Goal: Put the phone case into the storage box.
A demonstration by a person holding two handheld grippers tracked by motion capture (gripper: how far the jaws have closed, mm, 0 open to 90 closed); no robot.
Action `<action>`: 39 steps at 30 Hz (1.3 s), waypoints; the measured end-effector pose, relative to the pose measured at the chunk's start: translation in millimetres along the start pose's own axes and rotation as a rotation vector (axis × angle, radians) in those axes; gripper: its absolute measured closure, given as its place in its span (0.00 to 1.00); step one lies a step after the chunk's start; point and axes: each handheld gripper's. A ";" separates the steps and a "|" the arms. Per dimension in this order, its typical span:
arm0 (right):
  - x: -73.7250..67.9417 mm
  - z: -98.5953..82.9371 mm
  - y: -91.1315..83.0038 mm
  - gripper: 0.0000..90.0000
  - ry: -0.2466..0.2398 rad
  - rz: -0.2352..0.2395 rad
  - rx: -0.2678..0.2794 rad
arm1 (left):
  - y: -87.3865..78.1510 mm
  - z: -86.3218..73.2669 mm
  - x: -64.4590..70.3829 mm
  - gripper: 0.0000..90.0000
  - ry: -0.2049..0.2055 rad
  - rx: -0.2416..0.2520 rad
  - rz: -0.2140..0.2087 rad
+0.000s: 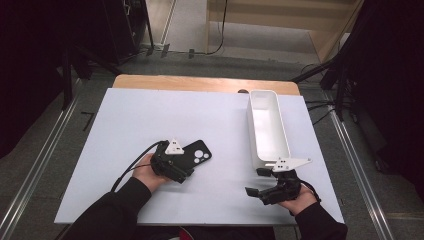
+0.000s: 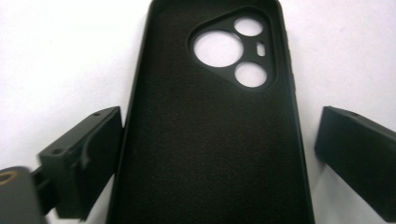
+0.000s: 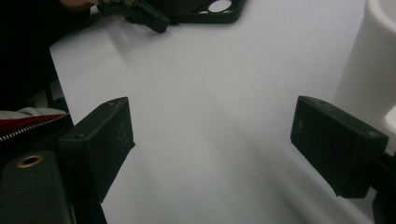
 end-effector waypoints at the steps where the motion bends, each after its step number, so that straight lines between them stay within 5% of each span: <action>1: 0.1 0.0 0.0 0.13 -0.001 0.000 0.001 | -1.3 0.2 -1.5 0.07 0.003 -0.002 0.004; 24: -1.0 0.7 -2.1 0.13 -0.004 -0.005 0.014 | -6.1 1.7 -5.6 0.15 -0.016 0.008 -0.034; 39: -1.6 4.4 -6.2 0.13 0.010 -0.024 0.027 | -24.7 11.7 -2.4 0.15 -0.062 0.111 -0.077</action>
Point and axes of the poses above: each handheld gripper's, and its own axes: y roughly forward along the jaws, z roughly out of its top, x roughly to its right, and after that the axes turned 1 degree about x, right-handed
